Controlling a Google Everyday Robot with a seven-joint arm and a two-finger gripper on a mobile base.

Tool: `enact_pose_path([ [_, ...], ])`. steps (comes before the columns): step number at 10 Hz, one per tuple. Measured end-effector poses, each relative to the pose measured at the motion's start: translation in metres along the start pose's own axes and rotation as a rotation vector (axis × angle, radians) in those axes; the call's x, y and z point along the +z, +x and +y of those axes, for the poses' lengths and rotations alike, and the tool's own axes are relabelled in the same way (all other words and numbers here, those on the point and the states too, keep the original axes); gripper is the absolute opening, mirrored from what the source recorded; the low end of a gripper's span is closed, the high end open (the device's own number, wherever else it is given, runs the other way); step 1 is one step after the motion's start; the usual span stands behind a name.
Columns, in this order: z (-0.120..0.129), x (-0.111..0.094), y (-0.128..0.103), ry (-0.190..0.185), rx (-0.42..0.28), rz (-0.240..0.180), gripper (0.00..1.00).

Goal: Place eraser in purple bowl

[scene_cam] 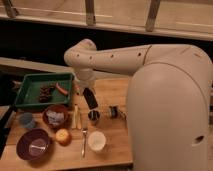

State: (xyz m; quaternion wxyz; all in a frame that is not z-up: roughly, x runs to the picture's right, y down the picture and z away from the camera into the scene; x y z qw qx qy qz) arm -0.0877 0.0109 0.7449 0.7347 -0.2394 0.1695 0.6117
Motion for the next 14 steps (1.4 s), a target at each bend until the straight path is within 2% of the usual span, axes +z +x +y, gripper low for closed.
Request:
enact_pose_path([
  [1, -0.008, 0.000, 0.000, 0.013, 0.005, 0.002, 0.00],
  [5, -0.006, 0.001, 0.001, 0.005, 0.004, 0.005, 0.00],
  [7, 0.000, -0.001, 0.001, -0.009, -0.032, -0.002, 0.00],
  [9, 0.039, -0.002, 0.009, -0.035, -0.134, -0.002, 0.00],
  [12, 0.104, -0.003, 0.035, -0.042, -0.289, -0.008, 0.00],
  [14, 0.157, -0.002, 0.052, -0.065, -0.415, -0.007, 0.00],
])
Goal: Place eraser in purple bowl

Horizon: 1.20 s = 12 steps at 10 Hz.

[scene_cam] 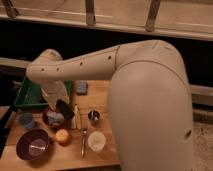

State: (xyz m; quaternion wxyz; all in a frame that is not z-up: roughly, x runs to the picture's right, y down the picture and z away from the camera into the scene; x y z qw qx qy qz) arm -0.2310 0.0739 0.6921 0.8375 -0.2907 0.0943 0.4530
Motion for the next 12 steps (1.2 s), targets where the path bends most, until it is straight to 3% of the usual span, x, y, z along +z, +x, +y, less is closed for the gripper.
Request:
enact_pose_path([
  [4, 0.083, -0.003, -0.007, -0.094, -0.204, -0.014, 0.00],
  [5, 0.126, -0.003, -0.001, -0.147, -0.321, -0.001, 0.00],
  [10, 0.128, -0.002, -0.001, -0.150, -0.333, 0.002, 0.00],
  [12, 0.131, 0.009, -0.001, -0.165, -0.331, 0.018, 0.00],
])
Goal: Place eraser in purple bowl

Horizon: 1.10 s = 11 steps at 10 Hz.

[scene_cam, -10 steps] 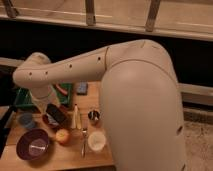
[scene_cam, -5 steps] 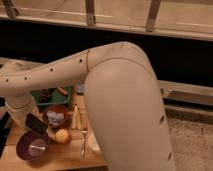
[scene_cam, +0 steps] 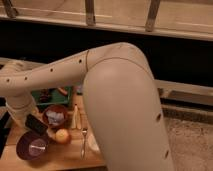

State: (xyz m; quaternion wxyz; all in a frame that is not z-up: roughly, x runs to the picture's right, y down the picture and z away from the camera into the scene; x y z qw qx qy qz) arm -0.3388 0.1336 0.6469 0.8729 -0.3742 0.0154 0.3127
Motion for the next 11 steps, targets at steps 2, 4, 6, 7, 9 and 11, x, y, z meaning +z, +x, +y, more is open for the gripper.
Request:
enact_pose_path([
  [2, 0.001, 0.029, -0.001, -0.029, -0.004, 0.023, 0.00],
  [4, 0.002, 0.054, -0.002, -0.067, -0.012, 0.051, 0.03],
  [6, 0.009, 0.067, -0.006, -0.105, -0.028, 0.066, 0.23],
  [7, 0.013, 0.070, -0.007, -0.119, -0.035, 0.070, 0.32],
  [9, 0.020, 0.077, -0.012, -0.146, -0.056, 0.078, 0.52],
  [11, 0.028, 0.086, -0.013, -0.180, -0.072, 0.093, 0.65],
])
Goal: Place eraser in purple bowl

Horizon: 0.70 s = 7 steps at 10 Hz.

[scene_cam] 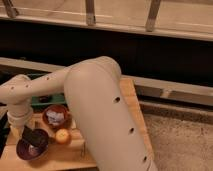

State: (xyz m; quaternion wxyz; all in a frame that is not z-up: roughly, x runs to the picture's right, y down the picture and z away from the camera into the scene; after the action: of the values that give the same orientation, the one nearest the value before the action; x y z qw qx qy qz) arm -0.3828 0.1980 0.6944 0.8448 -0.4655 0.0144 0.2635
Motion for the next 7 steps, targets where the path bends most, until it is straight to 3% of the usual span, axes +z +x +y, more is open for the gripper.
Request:
enact_pose_path([
  [3, 0.0003, 0.0028, 0.0051, -0.022, 0.000, 0.008, 0.66],
  [7, 0.0008, 0.0014, 0.0060, -0.020, 0.000, 0.003, 0.66],
])
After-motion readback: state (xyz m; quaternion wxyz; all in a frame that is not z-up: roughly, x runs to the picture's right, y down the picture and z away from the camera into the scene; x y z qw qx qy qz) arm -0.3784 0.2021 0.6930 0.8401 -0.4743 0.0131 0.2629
